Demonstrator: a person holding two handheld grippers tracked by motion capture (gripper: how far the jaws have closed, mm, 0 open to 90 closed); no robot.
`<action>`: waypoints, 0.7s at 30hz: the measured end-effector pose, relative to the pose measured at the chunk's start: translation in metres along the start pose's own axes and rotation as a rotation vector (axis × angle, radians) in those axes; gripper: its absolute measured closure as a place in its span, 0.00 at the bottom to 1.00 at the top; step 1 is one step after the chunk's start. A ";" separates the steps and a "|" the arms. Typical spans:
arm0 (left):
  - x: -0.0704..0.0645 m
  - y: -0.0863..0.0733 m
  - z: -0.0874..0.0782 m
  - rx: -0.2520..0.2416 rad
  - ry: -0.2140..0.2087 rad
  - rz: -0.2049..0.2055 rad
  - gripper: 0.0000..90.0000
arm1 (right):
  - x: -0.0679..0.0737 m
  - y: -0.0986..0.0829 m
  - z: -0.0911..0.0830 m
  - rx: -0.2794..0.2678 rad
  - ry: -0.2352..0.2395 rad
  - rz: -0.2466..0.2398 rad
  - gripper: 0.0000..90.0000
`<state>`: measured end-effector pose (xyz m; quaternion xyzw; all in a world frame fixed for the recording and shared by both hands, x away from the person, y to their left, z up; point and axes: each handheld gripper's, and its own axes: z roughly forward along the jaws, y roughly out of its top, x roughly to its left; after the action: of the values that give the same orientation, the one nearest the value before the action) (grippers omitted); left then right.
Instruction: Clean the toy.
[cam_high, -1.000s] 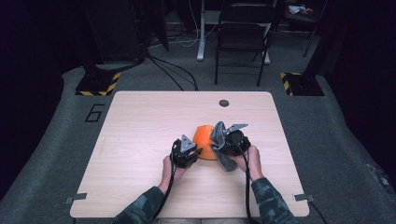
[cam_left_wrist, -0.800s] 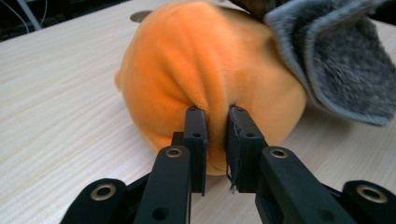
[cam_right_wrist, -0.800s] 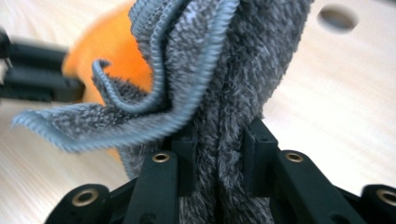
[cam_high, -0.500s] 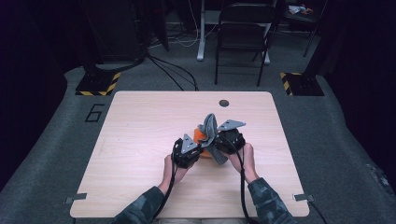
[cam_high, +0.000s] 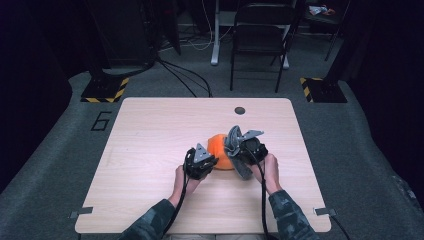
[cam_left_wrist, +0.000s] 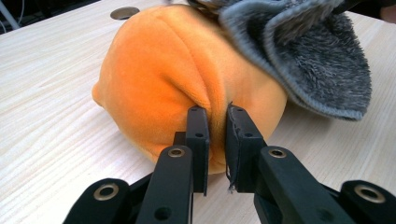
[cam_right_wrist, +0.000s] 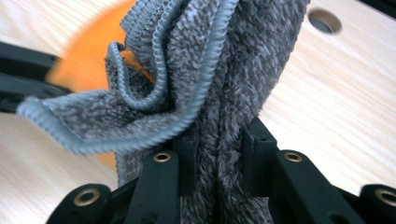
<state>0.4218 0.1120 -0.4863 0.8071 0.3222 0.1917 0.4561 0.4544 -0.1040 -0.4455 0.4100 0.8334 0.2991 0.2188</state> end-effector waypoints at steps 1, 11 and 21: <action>0.000 0.000 0.000 0.000 -0.001 -0.002 0.89 | -0.003 -0.002 0.002 0.007 -0.005 0.012 0.79; 0.003 0.000 0.000 0.003 -0.016 -0.007 0.88 | -0.027 -0.025 0.022 0.137 -0.032 0.085 0.79; 0.005 0.000 -0.001 -0.003 -0.021 0.008 0.88 | -0.030 -0.008 -0.003 0.050 -0.007 0.104 0.79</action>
<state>0.4246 0.1157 -0.4863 0.8097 0.3139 0.1857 0.4598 0.4654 -0.1334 -0.4457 0.4590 0.8175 0.2878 0.1954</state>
